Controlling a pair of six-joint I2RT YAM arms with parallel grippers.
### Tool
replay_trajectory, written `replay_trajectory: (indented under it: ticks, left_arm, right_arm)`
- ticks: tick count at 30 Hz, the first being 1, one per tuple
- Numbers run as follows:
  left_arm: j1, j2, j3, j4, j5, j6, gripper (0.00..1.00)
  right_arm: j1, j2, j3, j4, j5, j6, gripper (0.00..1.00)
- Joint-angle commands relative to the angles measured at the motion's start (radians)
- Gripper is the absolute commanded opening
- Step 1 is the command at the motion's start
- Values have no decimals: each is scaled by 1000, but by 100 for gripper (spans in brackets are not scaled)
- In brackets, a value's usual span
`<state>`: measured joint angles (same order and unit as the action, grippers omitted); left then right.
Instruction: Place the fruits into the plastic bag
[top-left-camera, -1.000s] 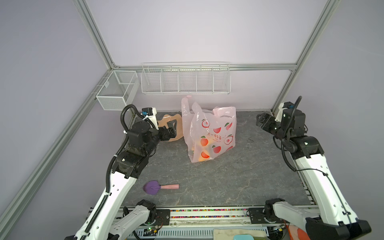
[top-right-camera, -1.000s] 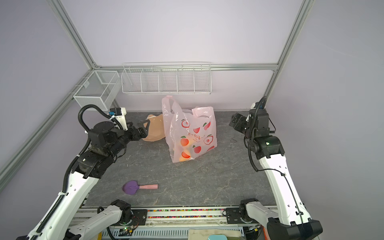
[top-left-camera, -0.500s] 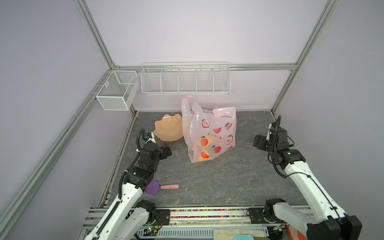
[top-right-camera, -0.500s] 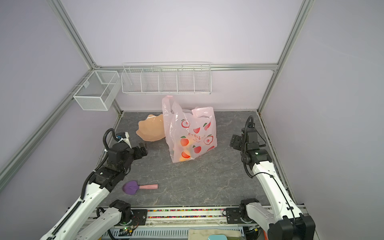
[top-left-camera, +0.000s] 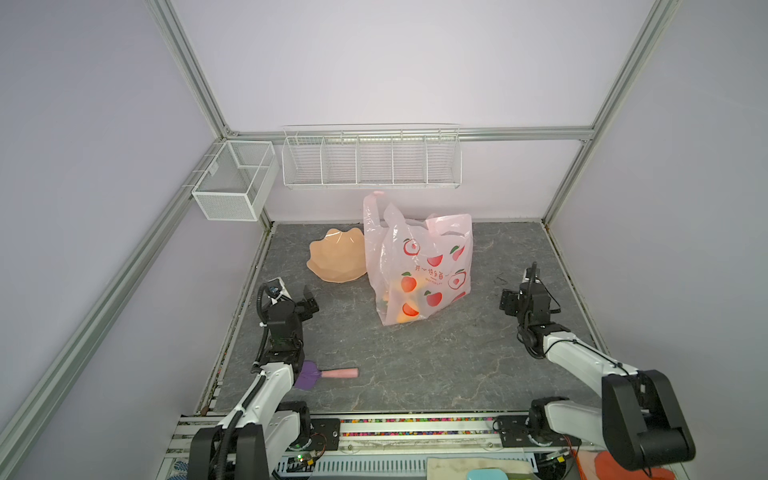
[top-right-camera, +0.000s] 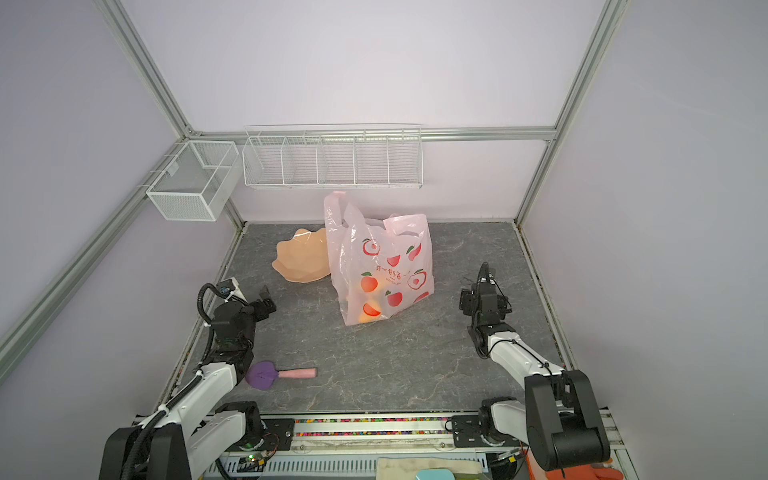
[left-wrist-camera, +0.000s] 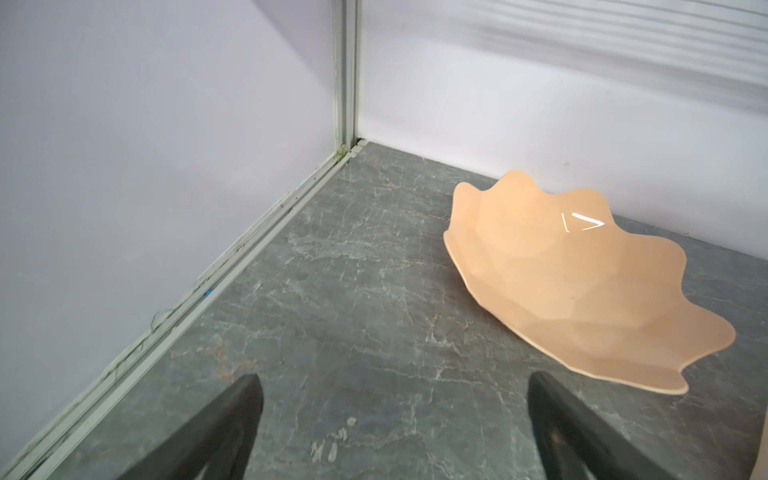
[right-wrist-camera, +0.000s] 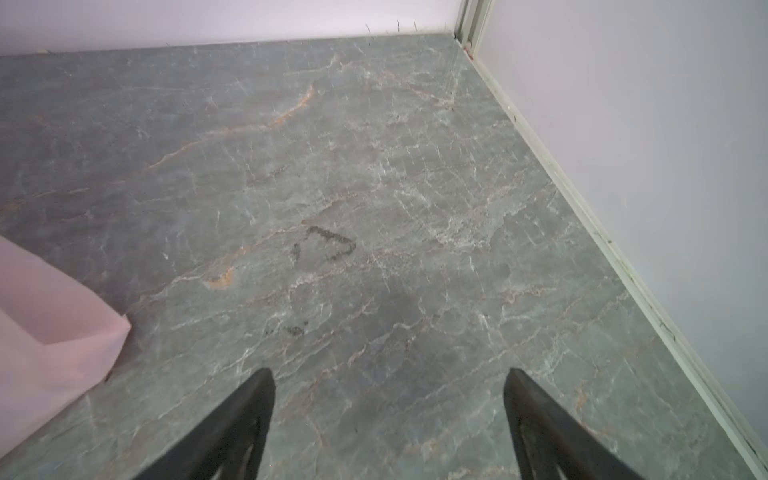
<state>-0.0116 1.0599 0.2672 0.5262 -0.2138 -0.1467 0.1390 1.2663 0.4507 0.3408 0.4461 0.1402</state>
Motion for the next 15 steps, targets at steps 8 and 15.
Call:
replay_trajectory:
  ticks: [8,15]
  left_arm:
    - [12,441,2,549,218,141,99]
    - [15,462,102,379,248,149,99]
  right_arm:
    - [-37,128,-138,565,-67,-188,89]
    - [-92,266,-92,581,-95,-131,89]
